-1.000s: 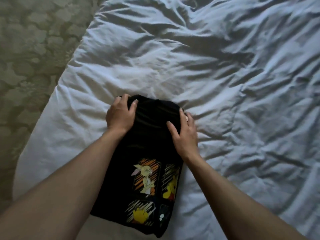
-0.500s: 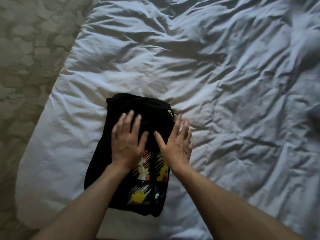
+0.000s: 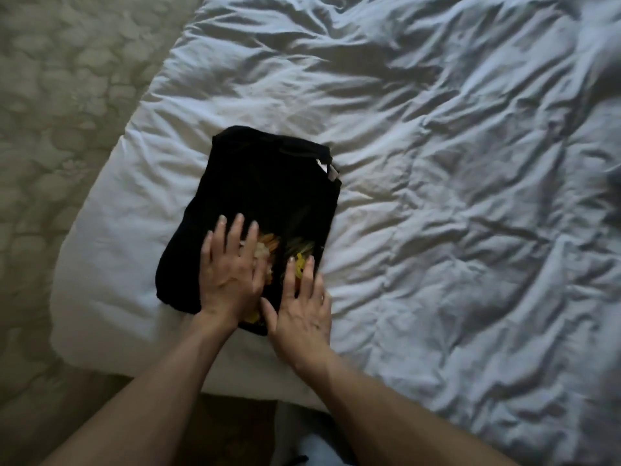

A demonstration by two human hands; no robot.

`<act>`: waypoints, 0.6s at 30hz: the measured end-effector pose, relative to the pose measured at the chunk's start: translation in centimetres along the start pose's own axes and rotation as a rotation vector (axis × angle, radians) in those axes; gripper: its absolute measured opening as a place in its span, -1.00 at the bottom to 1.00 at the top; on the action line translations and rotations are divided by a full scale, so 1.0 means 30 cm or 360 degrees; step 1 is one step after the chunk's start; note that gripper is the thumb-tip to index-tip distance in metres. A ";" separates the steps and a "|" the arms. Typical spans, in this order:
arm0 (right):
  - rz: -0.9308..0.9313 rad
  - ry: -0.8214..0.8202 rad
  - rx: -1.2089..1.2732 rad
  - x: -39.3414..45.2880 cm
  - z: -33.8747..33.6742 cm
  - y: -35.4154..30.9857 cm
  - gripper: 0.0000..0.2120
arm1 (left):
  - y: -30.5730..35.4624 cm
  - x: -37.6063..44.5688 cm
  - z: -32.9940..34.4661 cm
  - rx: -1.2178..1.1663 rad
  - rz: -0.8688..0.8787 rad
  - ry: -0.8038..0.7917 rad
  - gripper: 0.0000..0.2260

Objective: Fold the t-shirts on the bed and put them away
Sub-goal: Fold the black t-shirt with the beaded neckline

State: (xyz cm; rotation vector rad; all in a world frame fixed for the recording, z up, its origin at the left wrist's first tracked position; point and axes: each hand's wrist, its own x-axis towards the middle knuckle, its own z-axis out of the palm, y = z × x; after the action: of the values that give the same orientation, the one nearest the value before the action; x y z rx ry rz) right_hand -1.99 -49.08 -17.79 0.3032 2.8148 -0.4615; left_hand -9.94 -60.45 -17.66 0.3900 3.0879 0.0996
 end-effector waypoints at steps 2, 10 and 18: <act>-0.0080 -0.0130 -0.0003 -0.045 -0.028 0.009 -0.24 | 0.024 -0.060 -0.021 -0.0016 -0.0114 -0.0010 -0.50; -0.0194 -0.0107 0.0110 -0.033 -0.393 0.185 -0.67 | 0.303 -0.093 -0.193 -0.0444 -0.0122 -0.0050 -0.50; -0.0047 -0.0163 0.0105 -0.123 -0.724 0.438 -0.66 | 0.622 -0.073 -0.432 -0.0751 -0.0141 -0.0187 -0.68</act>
State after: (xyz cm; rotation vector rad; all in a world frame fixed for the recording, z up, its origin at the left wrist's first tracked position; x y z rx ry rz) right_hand -0.29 -30.15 -0.58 0.2442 2.7117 -0.5606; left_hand -3.65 -43.75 -3.44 0.2258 2.8312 0.7521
